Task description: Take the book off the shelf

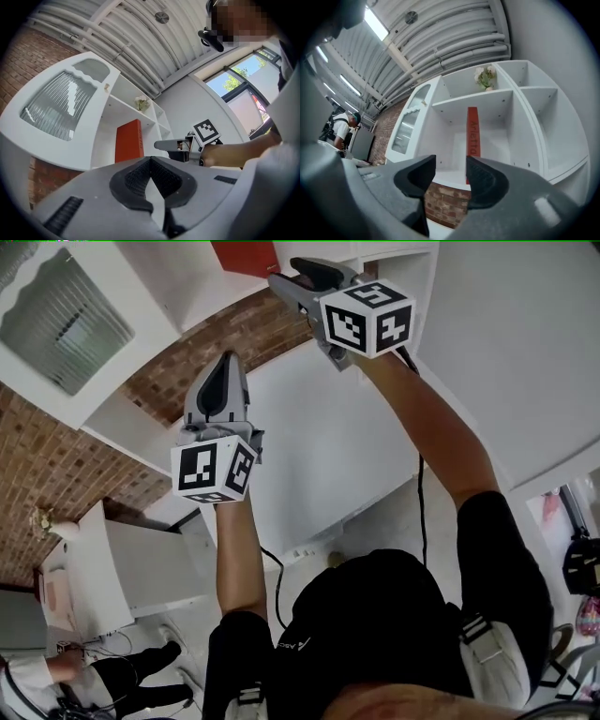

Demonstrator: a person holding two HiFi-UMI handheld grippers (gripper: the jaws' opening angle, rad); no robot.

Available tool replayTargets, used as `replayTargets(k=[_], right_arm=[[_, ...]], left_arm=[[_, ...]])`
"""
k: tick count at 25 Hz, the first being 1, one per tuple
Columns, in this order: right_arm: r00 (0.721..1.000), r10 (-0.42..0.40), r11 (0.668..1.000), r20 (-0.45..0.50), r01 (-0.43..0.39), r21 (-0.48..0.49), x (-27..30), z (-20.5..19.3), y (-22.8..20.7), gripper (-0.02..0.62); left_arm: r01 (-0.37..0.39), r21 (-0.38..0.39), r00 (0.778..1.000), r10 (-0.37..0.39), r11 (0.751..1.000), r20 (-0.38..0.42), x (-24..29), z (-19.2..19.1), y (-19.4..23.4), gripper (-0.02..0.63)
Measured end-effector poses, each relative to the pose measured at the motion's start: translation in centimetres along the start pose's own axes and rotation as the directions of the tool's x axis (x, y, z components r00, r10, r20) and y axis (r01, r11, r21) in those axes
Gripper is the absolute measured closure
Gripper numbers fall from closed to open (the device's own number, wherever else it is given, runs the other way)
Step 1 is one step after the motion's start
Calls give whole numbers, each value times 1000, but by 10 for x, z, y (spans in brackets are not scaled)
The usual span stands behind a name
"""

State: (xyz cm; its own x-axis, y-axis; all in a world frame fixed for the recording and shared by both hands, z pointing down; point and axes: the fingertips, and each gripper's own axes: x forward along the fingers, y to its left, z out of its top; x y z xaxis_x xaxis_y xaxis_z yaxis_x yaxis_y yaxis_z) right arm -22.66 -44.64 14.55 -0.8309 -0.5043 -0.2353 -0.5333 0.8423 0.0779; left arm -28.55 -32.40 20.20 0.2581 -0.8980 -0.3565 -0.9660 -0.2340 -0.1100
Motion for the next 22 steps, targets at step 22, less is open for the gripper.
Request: replayTargets(k=[22], right_arm=[[959, -80, 997, -271, 81, -6, 159, -38, -82, 387]], left_arm=[[-84, -3, 996, 84, 996, -1, 37, -31, 55, 609]])
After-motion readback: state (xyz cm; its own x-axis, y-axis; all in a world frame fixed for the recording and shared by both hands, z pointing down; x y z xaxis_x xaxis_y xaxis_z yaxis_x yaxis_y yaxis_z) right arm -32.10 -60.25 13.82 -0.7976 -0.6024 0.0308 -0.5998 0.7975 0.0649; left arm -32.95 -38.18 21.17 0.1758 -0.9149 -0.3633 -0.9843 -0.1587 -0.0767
